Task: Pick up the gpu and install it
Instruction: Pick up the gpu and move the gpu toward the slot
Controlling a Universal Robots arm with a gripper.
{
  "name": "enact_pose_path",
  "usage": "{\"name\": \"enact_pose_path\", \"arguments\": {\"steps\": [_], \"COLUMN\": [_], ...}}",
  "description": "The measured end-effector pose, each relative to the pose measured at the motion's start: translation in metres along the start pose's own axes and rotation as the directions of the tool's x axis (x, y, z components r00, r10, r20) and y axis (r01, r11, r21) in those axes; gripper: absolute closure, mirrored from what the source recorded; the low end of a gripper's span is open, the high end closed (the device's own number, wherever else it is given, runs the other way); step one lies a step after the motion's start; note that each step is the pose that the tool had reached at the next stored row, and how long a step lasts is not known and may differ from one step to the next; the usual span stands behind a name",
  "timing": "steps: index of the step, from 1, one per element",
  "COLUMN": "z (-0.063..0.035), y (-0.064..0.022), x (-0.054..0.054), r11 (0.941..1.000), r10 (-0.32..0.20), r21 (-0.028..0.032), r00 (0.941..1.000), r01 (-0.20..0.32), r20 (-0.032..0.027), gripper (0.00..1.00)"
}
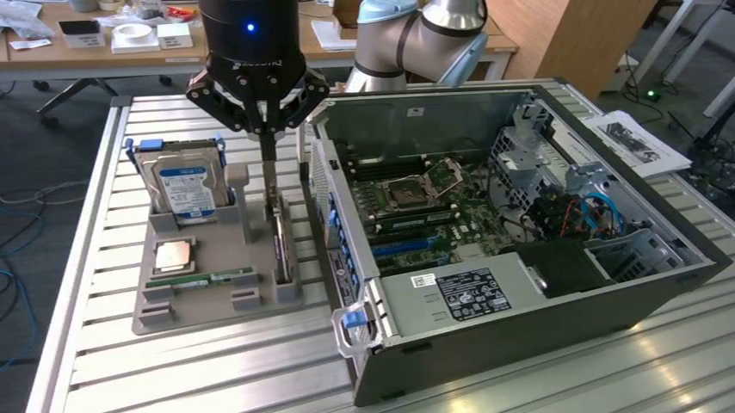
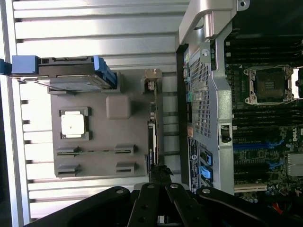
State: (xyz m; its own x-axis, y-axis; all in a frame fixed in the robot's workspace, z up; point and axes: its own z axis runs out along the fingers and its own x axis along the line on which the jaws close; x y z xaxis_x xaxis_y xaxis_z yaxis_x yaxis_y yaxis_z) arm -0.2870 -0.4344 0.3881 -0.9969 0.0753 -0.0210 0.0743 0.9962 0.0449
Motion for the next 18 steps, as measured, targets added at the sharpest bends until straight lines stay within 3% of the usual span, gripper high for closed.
{"name": "enact_pose_path", "arguments": {"steps": [5,10,11,18], "z": [0.0000,0.0000,0.0000,0.0089], "y": [0.0000,0.0000,0.0000,-0.0004], "x": [0.0000,0.0000,0.0000,0.0002], "r11": [1.0000,1.0000,1.0000,1.0000], "r10": [0.000,0.000,0.000,0.000], "r21": [0.0000,0.0000,0.0000,-0.0014], "r00": [1.0000,1.0000,1.0000,1.0000], "r01": [0.000,0.000,0.000,0.000], "r20": [0.0000,0.0000,0.0000,-0.0001], "gripper": [0.71,0.59,0.53,0.53]}}
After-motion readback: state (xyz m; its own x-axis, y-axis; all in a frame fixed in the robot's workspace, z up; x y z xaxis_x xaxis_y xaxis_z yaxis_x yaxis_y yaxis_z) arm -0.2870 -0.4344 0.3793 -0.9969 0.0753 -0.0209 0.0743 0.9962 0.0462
